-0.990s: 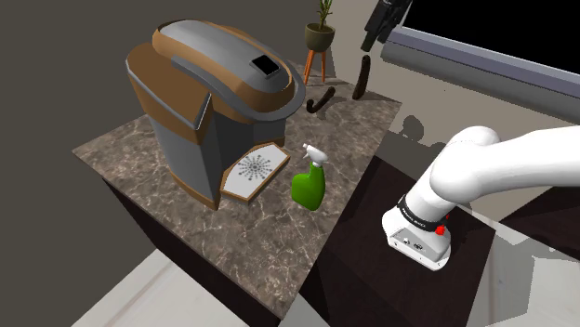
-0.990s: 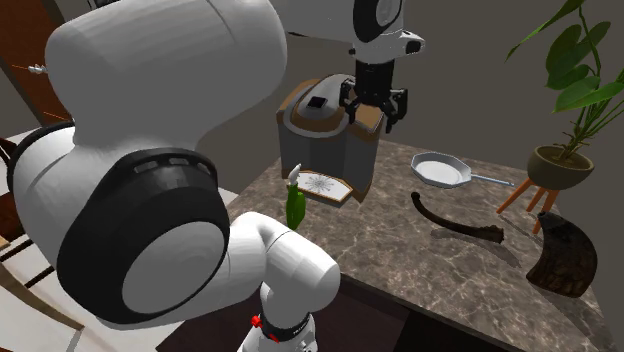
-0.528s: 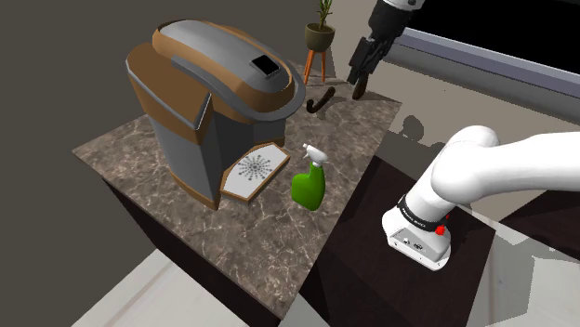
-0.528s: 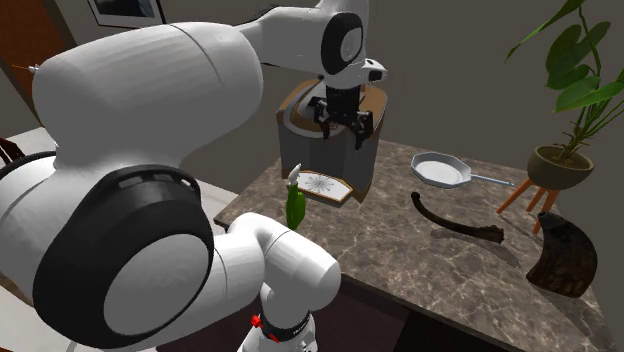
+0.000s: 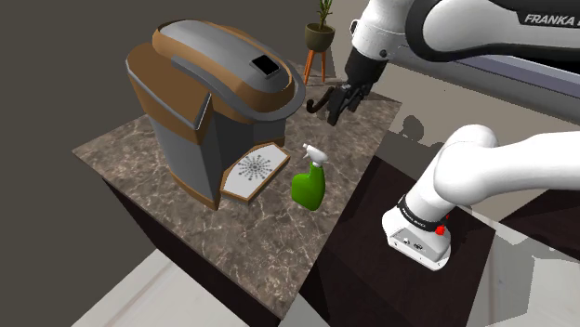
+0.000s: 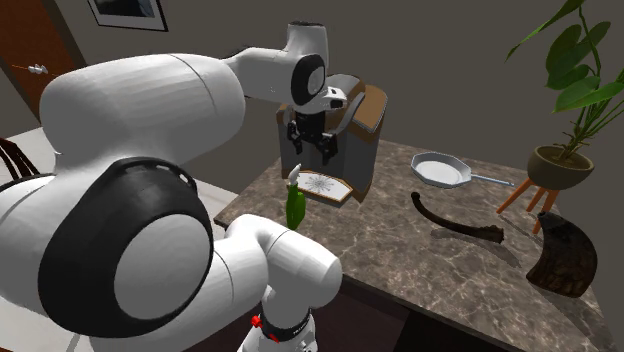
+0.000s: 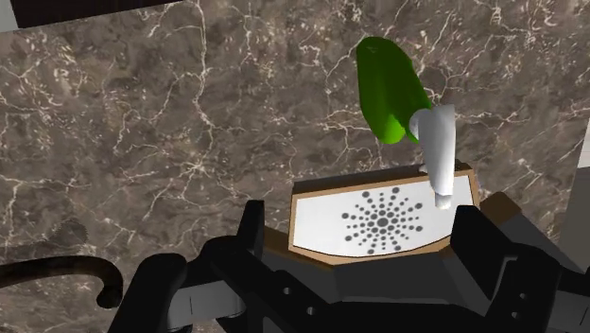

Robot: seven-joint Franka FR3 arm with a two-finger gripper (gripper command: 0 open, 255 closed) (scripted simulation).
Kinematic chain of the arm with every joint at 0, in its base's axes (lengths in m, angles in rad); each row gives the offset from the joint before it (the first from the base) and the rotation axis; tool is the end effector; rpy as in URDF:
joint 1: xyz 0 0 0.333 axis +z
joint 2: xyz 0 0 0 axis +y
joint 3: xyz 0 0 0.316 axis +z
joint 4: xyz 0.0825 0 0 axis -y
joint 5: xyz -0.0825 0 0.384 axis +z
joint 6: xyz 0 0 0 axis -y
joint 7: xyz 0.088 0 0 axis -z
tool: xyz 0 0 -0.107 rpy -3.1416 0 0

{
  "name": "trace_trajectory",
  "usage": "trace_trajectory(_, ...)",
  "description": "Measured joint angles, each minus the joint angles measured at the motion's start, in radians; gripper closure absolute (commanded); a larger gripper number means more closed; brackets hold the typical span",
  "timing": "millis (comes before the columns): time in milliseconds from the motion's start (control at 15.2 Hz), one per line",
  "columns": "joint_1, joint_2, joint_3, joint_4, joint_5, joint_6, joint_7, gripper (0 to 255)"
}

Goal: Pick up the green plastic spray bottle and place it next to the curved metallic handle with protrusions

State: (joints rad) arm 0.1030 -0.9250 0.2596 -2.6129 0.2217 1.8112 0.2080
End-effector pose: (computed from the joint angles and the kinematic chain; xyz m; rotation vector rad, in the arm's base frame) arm 0.2674 0.1314 0.5201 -3.1003 -0.0364 -0.1616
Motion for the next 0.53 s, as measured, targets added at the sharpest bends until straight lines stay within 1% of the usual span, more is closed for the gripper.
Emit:
trace_trajectory(396, 0.056, 0.045, 0.129, -0.074, 0.110, 0.112, 0.116, 0)
trace_trajectory(528, 0.067, 0.059, 0.156, -0.089, 0.132, 0.140, 0.138, 0)
